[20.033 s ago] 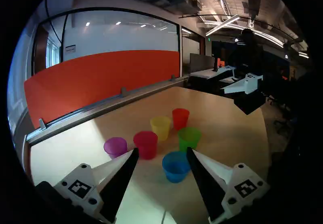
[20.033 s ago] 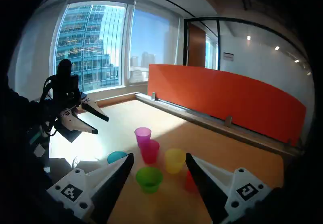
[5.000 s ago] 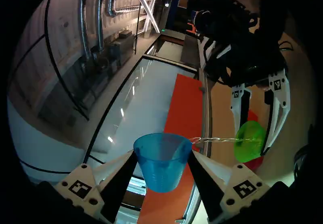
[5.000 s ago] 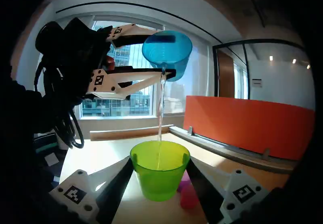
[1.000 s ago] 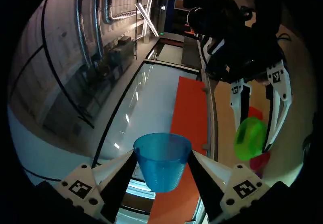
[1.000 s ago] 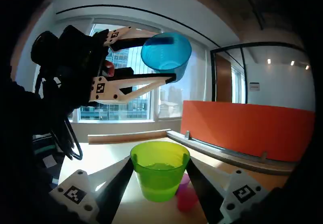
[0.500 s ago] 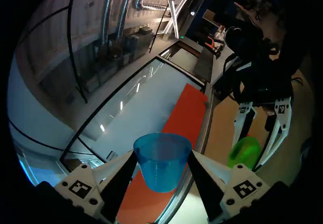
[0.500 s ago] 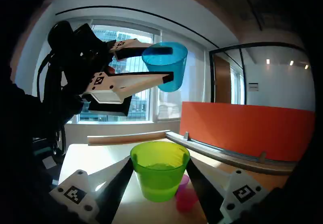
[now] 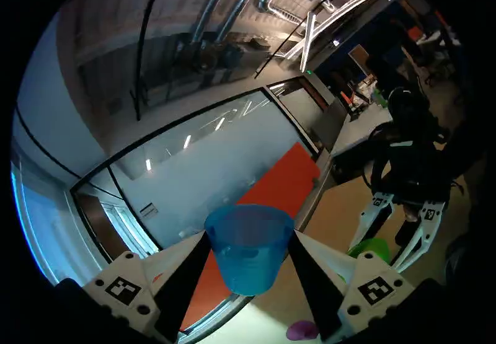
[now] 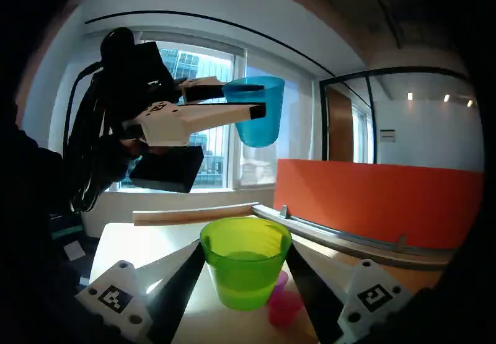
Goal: Pour water
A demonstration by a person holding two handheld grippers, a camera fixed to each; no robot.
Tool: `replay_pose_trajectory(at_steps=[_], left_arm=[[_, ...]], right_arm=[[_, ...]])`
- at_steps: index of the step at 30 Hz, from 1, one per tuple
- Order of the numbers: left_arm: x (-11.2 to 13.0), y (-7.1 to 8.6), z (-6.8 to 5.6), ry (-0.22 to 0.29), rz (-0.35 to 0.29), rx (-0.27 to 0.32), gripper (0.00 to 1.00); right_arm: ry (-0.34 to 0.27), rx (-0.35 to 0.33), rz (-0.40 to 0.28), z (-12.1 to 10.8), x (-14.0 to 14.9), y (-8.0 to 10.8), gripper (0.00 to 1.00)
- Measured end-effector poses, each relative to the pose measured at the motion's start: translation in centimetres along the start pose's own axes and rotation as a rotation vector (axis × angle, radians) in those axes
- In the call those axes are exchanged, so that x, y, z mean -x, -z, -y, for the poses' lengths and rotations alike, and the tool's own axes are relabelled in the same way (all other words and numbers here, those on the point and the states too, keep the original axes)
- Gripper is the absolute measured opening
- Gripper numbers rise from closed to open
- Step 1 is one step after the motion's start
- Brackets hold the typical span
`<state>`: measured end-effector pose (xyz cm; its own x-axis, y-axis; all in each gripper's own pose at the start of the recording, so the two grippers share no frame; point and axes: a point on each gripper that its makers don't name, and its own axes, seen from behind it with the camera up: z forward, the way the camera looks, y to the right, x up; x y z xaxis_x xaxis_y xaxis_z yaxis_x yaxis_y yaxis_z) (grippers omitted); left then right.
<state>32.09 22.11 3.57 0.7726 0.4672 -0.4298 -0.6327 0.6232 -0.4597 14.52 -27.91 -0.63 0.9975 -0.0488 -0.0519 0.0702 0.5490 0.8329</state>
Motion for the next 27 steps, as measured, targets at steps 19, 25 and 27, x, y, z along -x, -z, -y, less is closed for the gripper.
replay_pose_trajectory(at_steps=[19, 25, 27], left_arm=[[1.1, 0.1, 1.8, 0.384, 0.004, 0.017, 0.85], [1.1, 0.0, 1.8, 0.501, -0.010, 0.037, 0.85], [1.1, -0.1, 1.8, 0.539, -0.014, 0.044, 0.85]], right_arm=[[0.002, 0.007, -0.012, -0.1, -0.7, 0.3, 0.89], [0.001, 0.009, -0.014, -0.2, -1.0, 0.2, 0.89], [0.001, 0.010, -0.015, -0.2, -1.0, 0.2, 0.89]])
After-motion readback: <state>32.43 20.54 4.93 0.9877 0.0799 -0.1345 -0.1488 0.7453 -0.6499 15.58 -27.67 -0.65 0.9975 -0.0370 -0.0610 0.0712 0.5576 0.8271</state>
